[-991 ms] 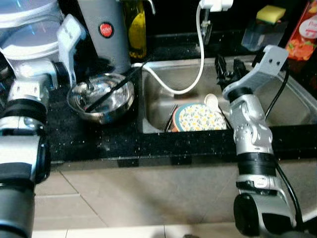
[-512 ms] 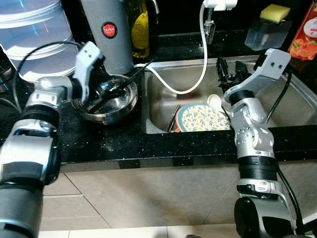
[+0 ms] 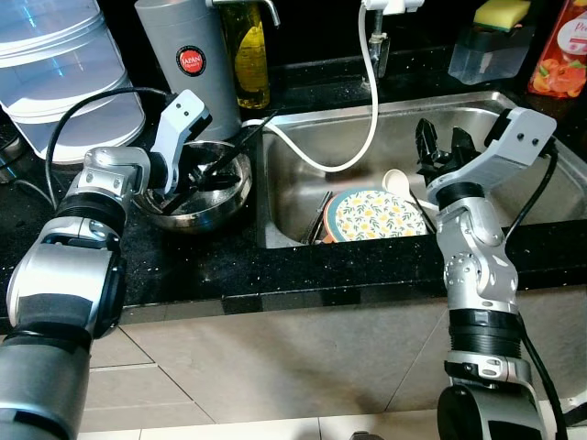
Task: Kitchen organization
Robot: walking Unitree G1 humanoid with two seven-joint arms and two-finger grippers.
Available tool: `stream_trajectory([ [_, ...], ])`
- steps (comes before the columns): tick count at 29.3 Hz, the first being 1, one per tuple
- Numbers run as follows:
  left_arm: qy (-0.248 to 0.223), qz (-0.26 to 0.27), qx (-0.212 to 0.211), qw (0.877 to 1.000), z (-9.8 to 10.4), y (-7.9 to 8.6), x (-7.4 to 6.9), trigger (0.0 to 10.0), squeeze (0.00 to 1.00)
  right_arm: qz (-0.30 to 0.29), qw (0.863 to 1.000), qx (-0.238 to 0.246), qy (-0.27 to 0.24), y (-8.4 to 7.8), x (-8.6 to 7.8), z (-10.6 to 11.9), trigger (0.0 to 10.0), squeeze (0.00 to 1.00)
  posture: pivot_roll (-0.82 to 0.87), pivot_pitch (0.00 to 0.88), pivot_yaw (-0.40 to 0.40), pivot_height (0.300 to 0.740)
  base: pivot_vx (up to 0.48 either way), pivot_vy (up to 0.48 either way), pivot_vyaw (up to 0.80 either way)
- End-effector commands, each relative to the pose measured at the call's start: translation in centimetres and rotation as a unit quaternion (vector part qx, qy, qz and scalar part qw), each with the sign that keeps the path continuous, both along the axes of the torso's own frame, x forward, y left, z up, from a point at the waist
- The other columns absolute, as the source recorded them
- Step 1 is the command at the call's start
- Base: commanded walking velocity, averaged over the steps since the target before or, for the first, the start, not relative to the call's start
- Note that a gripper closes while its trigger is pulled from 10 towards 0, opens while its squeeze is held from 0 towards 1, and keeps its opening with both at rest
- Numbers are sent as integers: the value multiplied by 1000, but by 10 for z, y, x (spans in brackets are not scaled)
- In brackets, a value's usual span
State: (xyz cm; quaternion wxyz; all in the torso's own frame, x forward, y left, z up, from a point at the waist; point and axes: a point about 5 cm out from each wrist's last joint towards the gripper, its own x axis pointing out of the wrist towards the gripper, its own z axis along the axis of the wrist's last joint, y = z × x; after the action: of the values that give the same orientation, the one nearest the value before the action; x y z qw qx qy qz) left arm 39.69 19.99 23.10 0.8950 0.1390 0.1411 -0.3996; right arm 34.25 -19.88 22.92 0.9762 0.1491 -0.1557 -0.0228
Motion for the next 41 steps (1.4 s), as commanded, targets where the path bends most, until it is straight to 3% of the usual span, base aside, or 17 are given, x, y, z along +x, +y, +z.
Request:
stream_trajectory([
  [1, 21, 11, -20, 1000, -13, 1, -2, 0, 0, 2, 1000, 2, 2, 2, -2, 0, 10000, 0, -5, 52, 124, 740, 0, 0, 0],
  [12, -5, 16, -78, 997, -4, 12, -4, 0, 0, 19, 1000, -5, -2, 8, 5, 9, 10000, 0, 4, 22, 96, 740, 0, 0, 0],
  [17, -41, 0, -106, 994, 5, 14, -6, 0, 0, 18, 1000, -4, -5, 7, 6, 11, 10000, 0, 4, 0, 94, 740, 0, 0, 0],
  [18, -58, -1, -109, 992, 8, 13, -6, 9255, 0, 18, 1000, -4, -6, 6, 5, 11, 10000, 0, 5, 0, 91, 740, 0, 0, 0],
  [19, -83, 3, -111, 990, 13, 12, -5, 10000, 0, 18, 1000, -3, -8, 5, 5, 12, 10000, 0, 13, 0, 86, 740, 0, 0, 0],
  [20, -134, 7, -102, 986, 21, 9, -5, 10000, 0, 22, 1000, 1, -14, 6, 6, 13, 10000, 0, 17, 0, 83, 740, 0, 0, 0],
  [22, -134, 7, -102, 986, 21, 9, -5, 10000, 0, 22, 1000, 1, -14, 6, 6, 13, 10000, 0, 17, 0, 83, 740, 0, 0, 0],
  [23, -169, 5, -82, 982, 25, 5, -6, 10000, 0, 27, 999, 5, -19, 7, 6, 14, 10000, 0, 22, 0, 78, 740, 0, 0, 0],
  [25, -195, 0, -70, 978, 28, 0, -7, 10000, 0, 34, 999, 9, -24, 9, 6, 16, 10000, 0, 26, 0, 76, 740, 0, 0, 0],
  [27, -258, -9, -13, 966, 32, -17, -8, 10000, 0, 81, 995, 30, -55, 23, 5, 27, 10000, 0, 36, 0, 72, 740, 0, 0, 0],
  [29, -302, 2, 28, 953, 36, -29, -7, 10000, 0, 162, 982, 41, -91, 44, -3, 42, 10000, 0, 36, 0, 74, 740, 0, 0, 0],
  [30, -302, 2, 28, 953, 36, -29, -7, 10000, 0, 162, 982, 41, -91, 44, -3, 42, 10000, 0, 36, 0, 74, 740, 0, 0, 0],
  [32, -336, 12, 40, 941, 40, -39, -7, 10000, 0, 234, 964, 49, -116, 63, -14, 53, 10000, 0, 32, 0, 76, 740, 0, 0, 0],
  [33, -336, 12, 40, 941, 40, -39, -7, 10000, 0, 234, 964, 49, -116, 63, -14, 53, 10000, 0, 32, 0, 76, 740, 0, 0, 0],
  [37, -416, 2, 43, 908, 52, -73, -13, 10000, 0, 307, 940, 117, -94, 98, -21, 50, 10000, 0, 13, 0, 85, 740, 0, 0, 0],
  [39, -427, 0, 39, 903, 54, -77, -14, 10000, 0, 314, 937, 128, -89, 102, -21, 47, 10000, 0, 13, 0, 85, 740, 0, 0, 0],
  [41, -459, 2, 24, 888, 63, -89, -17, 10000, 0, 335, 927, 156, -64, 113, -21, 39, 10000, 0, 6, 0, 89, 740, 0, 0, 0],
])
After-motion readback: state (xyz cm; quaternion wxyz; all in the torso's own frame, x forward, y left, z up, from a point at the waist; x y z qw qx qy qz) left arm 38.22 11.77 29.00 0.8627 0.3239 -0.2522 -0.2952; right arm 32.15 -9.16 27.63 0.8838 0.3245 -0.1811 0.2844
